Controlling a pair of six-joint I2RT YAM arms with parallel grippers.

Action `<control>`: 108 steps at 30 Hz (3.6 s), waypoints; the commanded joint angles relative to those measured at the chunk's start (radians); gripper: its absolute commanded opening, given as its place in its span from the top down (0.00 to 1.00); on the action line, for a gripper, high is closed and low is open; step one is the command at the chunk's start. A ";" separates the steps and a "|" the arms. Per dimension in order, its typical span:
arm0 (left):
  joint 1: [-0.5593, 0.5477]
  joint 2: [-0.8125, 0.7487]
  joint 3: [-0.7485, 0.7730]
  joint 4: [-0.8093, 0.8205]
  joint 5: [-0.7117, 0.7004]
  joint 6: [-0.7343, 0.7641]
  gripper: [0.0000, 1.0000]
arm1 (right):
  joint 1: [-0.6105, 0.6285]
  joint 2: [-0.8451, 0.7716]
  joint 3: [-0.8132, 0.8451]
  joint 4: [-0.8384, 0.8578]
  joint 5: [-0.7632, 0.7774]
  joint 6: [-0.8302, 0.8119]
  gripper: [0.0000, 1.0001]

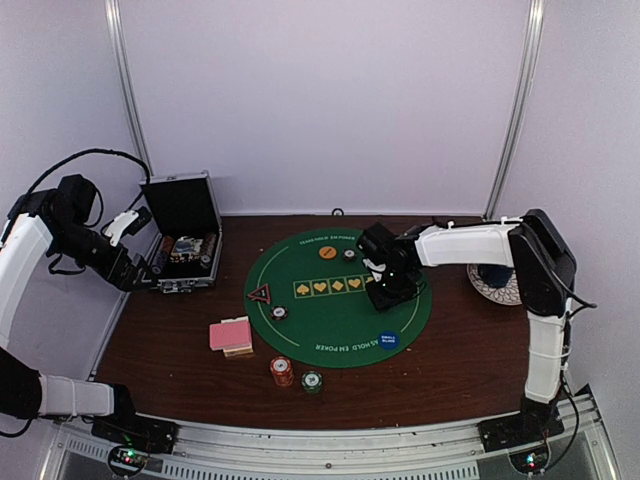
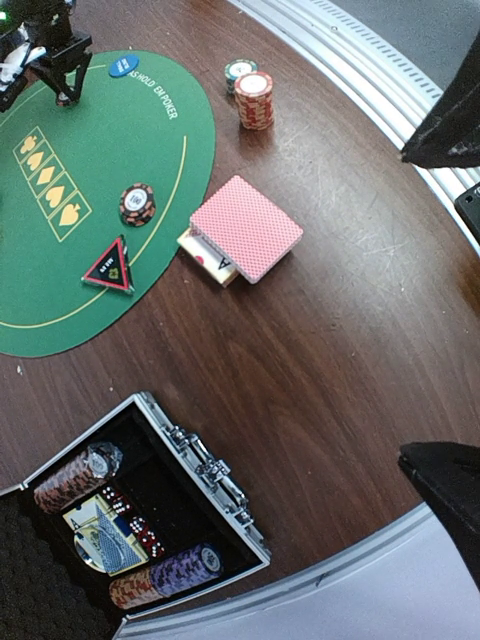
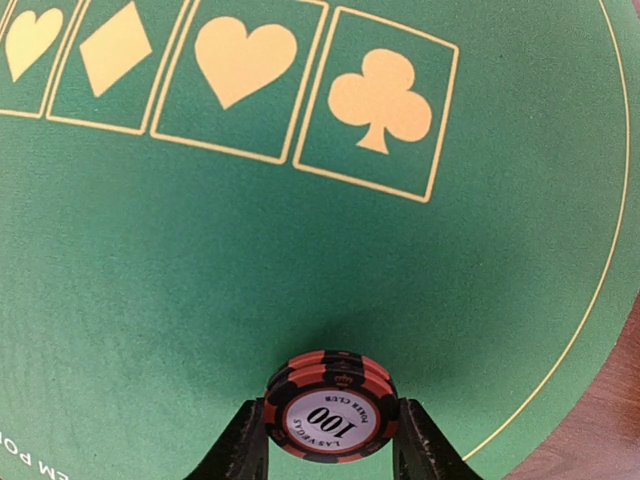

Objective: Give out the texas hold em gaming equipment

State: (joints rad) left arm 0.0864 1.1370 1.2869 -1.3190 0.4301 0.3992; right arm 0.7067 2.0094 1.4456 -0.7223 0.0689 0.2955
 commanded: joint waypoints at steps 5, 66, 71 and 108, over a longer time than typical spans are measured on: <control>0.006 -0.008 0.026 -0.012 0.012 0.018 0.03 | -0.012 0.029 0.022 0.007 0.019 0.000 0.45; 0.006 -0.013 0.021 -0.015 0.014 0.026 0.02 | 0.538 0.229 0.527 -0.217 -0.235 -0.215 0.29; 0.006 -0.015 0.020 -0.015 0.010 0.026 0.02 | 0.538 0.233 0.524 -0.213 -0.236 -0.215 0.32; 0.006 -0.021 0.025 -0.016 0.004 0.023 0.02 | 0.539 0.258 0.516 -0.200 -0.223 -0.212 0.46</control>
State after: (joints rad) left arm 0.0864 1.1290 1.2869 -1.3354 0.4313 0.4149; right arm 1.2388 2.2395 1.9553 -0.9192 -0.1680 0.0811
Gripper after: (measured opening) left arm 0.976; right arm 0.522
